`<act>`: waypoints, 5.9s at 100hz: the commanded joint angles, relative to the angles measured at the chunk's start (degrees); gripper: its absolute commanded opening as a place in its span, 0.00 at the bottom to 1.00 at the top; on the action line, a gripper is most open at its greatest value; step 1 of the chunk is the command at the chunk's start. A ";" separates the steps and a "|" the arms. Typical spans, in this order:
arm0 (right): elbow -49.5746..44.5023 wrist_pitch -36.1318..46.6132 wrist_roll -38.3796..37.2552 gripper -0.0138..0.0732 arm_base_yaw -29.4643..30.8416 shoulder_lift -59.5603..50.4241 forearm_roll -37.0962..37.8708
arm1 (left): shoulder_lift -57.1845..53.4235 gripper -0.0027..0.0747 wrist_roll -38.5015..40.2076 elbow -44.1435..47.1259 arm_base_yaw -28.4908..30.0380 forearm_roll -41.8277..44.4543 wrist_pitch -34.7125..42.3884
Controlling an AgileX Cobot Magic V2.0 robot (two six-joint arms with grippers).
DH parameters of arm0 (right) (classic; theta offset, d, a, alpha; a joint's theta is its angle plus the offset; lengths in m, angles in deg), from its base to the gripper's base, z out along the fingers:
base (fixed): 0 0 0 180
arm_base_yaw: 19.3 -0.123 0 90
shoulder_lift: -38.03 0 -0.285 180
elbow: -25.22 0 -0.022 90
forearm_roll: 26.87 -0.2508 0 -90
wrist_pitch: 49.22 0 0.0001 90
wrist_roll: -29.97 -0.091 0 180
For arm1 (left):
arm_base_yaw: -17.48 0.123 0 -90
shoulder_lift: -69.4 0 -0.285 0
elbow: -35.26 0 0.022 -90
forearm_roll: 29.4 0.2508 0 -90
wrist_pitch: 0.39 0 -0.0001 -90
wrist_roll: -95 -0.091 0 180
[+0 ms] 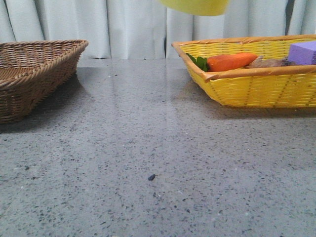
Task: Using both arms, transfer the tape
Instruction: 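Lift the tape roll and set it on the table between baskets, then lower the left gripper onto the tape roll and grasp its rim, then lift the tape roll with the left gripper and drop it into the brown basket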
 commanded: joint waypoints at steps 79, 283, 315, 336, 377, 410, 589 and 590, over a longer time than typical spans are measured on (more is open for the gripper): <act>2.13 -1.83 0.57 0.44 -11.43 12.16 3.26 | 0.86 0.01 0.28 -2.02 -0.03 -2.48 4.71; 9.70 9.93 0.57 0.07 -9.17 -26.37 21.63 | 69.18 0.60 -8.07 -53.44 -36.83 -1.13 -30.26; 8.22 9.77 0.57 0.07 -9.17 -26.25 21.63 | 74.13 0.60 -8.67 -53.44 -36.83 -2.27 -29.69; 8.22 9.66 0.57 0.07 -9.17 -26.25 21.63 | 75.74 0.39 -8.91 -53.45 -36.83 -2.28 -28.32; 8.22 9.54 0.57 0.07 -9.17 -26.25 22.05 | 75.53 0.01 -8.91 -53.67 -36.83 -2.39 -27.50; 8.22 9.54 0.57 0.07 -9.17 -26.25 22.41 | 73.25 0.01 -8.91 -63.61 -36.03 -1.13 -36.89; 2.25 9.72 -0.57 0.07 -9.03 -27.47 22.70 | 57.76 0.53 -8.98 -48.57 -10.91 0.02 -34.58; 2.13 9.72 -0.57 0.07 -9.03 -27.60 22.70 | 57.50 0.53 -8.98 -48.57 -10.91 0.01 -34.46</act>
